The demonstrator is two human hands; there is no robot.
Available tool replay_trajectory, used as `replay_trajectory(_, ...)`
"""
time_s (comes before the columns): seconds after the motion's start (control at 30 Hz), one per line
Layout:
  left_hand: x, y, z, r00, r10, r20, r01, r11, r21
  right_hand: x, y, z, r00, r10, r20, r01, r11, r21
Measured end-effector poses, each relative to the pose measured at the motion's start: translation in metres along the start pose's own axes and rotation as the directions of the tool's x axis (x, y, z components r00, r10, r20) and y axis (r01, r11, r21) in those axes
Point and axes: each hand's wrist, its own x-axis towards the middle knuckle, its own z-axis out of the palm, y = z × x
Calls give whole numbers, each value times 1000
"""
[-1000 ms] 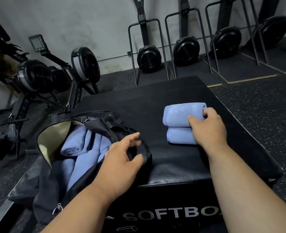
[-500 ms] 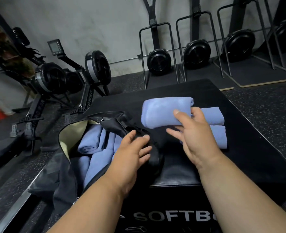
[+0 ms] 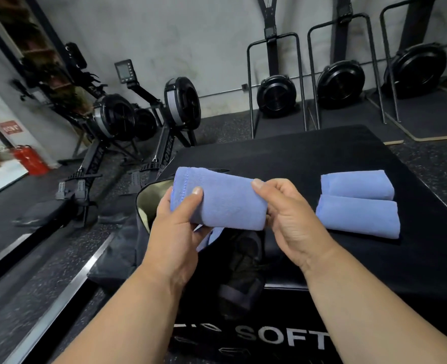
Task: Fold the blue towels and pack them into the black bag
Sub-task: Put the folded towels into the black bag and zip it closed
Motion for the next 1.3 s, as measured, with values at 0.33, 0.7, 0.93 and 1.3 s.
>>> replay_trajectory(0.33,-3,17,-46,998,51,37,-58,974,218,-2,4,28,853,261,453,-183,961,-209)
replay_trajectory(0.7,6,-7,-113,968,137,-211,36,753,657,6,49,77,983,99,156,42,702,-711)
replay_trajectory(0.93,-3,3,-122,968,65,-242,55,887,459,11,84,109,965,174,197,47,622,-782)
replay_trajectory(1.3,-11,13,-135,969,88,-229,30,884,466,9,103,123,959,177,220,118,458,-881)
